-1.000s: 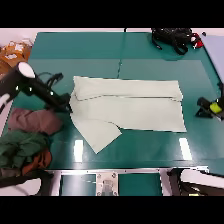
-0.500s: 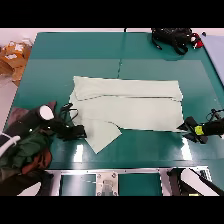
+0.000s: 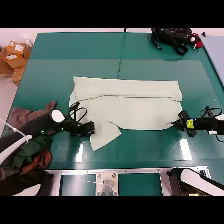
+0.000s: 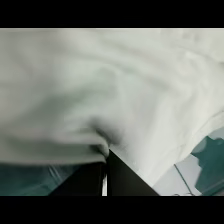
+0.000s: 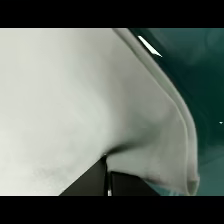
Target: Fold the shirts.
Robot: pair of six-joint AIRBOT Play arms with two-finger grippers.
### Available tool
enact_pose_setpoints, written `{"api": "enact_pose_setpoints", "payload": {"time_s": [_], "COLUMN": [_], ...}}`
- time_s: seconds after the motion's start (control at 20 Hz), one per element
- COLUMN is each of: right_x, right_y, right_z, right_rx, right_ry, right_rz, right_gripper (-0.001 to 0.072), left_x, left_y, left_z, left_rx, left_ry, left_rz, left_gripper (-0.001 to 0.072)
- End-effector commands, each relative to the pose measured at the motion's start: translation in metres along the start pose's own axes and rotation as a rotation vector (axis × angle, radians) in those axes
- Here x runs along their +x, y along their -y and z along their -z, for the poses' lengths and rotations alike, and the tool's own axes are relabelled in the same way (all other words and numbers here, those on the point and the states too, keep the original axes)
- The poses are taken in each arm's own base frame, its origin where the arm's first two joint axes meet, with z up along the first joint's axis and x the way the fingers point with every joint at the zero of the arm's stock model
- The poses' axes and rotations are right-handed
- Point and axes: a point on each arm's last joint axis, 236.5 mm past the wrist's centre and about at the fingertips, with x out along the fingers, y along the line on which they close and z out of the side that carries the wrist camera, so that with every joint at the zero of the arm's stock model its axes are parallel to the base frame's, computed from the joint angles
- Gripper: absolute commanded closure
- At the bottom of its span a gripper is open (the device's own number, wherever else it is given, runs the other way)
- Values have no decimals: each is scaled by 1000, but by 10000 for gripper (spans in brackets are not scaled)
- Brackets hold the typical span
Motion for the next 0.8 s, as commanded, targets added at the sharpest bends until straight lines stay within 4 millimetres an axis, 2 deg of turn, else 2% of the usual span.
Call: {"api": "enact_pose_setpoints", "payload": {"time_s": [0.0,0.15,0.25,0.35,0.45,0.5,0.6,0.75], "right_x": [-13,-28,-41,-54,-69,-78,-90,-90], "right_y": [-13,0,12,11,-1,-10,-32,-69], "right_z": [-7,-5,-5,-6,-13,-21,-36,-56], "right_rx": [-80,-151,-171,-200,-227,-240,-257,-299], "right_ry": [-12,-44,-28,1,49,80,134,172], "right_rz": [-16,80,140,153,137,125,84,27], "right_gripper": [698,699,699,699,699,699,699,699], "left_x": [-18,-63,-92,-105,-110,-115,-127,-143], "left_y": [15,11,19,23,29,37,55,76], "left_z": [-3,-7,0,9,5,-5,-37,-93], "left_rx": [119,233,285,303,316,334,375,420], "left_ry": [-43,-35,-25,-47,-33,6,121,239], "left_rz": [-21,-143,-157,-160,-151,-140,-123,-115], "left_gripper": [690,690,690,690,690,690,690,690]}}
